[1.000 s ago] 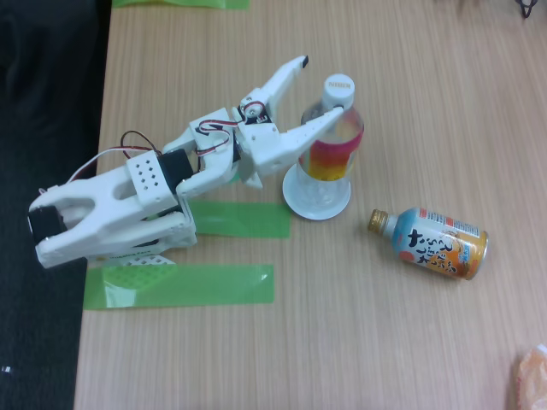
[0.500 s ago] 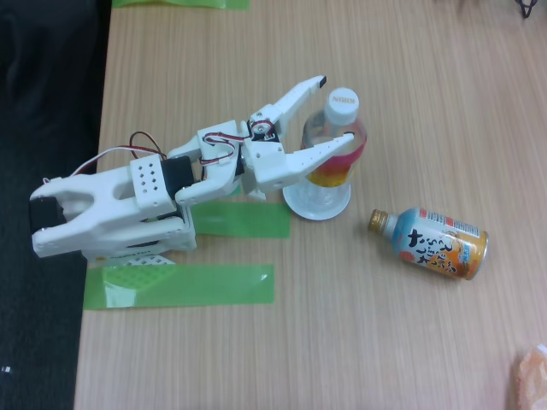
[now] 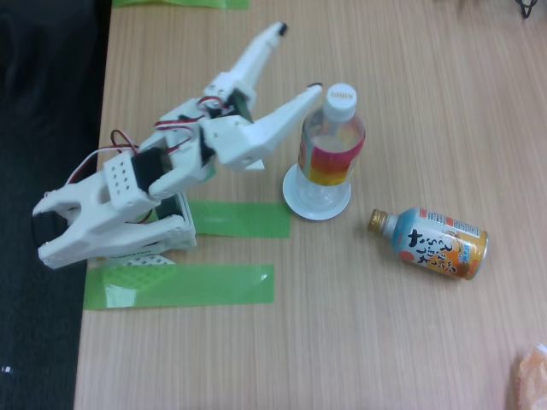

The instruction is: Pick up the plastic bottle and stand it up on the white place

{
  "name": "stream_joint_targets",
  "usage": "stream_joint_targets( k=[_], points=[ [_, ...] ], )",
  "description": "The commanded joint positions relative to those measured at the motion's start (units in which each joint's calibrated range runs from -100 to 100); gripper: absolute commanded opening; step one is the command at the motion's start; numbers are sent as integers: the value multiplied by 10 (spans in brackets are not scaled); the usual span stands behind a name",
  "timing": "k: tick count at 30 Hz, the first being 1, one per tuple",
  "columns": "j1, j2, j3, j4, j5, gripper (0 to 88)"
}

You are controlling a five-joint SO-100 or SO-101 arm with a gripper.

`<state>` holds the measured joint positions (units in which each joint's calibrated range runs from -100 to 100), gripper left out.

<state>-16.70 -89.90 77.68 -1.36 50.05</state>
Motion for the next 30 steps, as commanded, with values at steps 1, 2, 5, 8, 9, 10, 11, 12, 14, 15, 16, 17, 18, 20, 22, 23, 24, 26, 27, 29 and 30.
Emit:
stream_joint_targets(
  k=[1, 2, 5, 8, 9, 10, 11, 12, 14, 15, 16, 17, 18, 20, 22, 23, 24, 26, 27, 29, 30],
  points=[
    [47, -41, 23, -7, -68, 355],
    [64, -51, 39, -7, -89, 355],
    [109, -79, 79, -8, -172, 355],
    [163, -88, 103, -8, -270, 355],
    [179, -88, 110, -8, -299, 355],
    [194, -88, 119, -8, -327, 355],
    [209, -88, 125, -8, -351, 355],
    [223, -88, 128, -8, -374, 355],
    [247, -88, 132, -8, -416, 355],
    [256, -88, 132, -8, -435, 355],
    [262, -88, 133, -8, -450, 355],
    [268, -88, 133, -9, -464, 358],
    [272, -88, 133, -16, -474, 359],
    [282, -88, 141, -59, -495, 361],
    [290, -88, 166, -136, -517, 361],
    [294, -88, 182, -186, -527, 361],
    [297, -88, 199, -237, -533, 361],
    [304, -88, 220, -336, -540, 361],
    [305, -87, 219, -374, -544, 357],
    [306, -87, 218, -437, -551, 355],
    [306, -88, 218, -469, -551, 355]
  ],
)
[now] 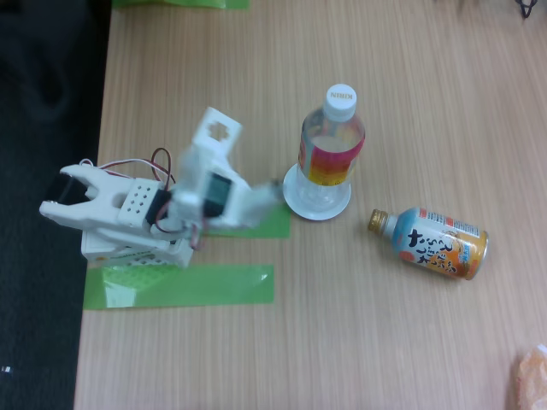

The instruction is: Pick up the plastic bottle and stand it up on the white place

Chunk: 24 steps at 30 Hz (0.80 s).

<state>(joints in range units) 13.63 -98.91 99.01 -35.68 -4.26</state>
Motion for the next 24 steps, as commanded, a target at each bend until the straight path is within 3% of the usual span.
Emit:
stream_joint_targets(
  k=[1, 5, 15, 24],
  points=[
    [3, 2, 5, -154, -8, 355],
    [3, 2, 5, -253, -8, 326],
    [4, 2, 5, -427, -2, 107],
    [5, 2, 5, -580, -2, 79]
  ],
)
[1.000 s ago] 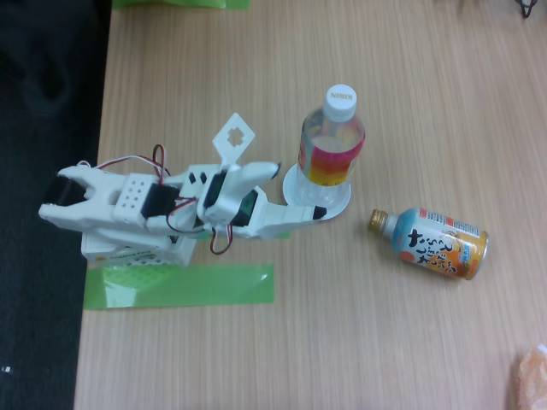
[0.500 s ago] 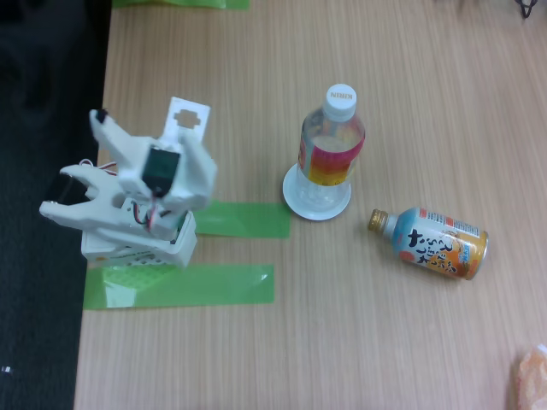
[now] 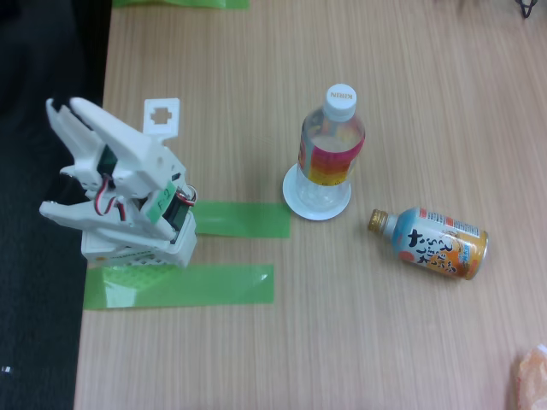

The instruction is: Pick up the plastic bottle and stand it up on the white place

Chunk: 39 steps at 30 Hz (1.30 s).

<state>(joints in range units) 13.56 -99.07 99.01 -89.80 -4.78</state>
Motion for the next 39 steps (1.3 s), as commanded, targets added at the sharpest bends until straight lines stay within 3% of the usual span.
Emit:
stream_joint_targets(
  k=[1, 6, 39],
  points=[
    [6, 3, 5, -48, 3, 79],
    [6, 3, 5, -94, 3, 79],
    [-1, 3, 4, -96, -2, 81]
  ],
)
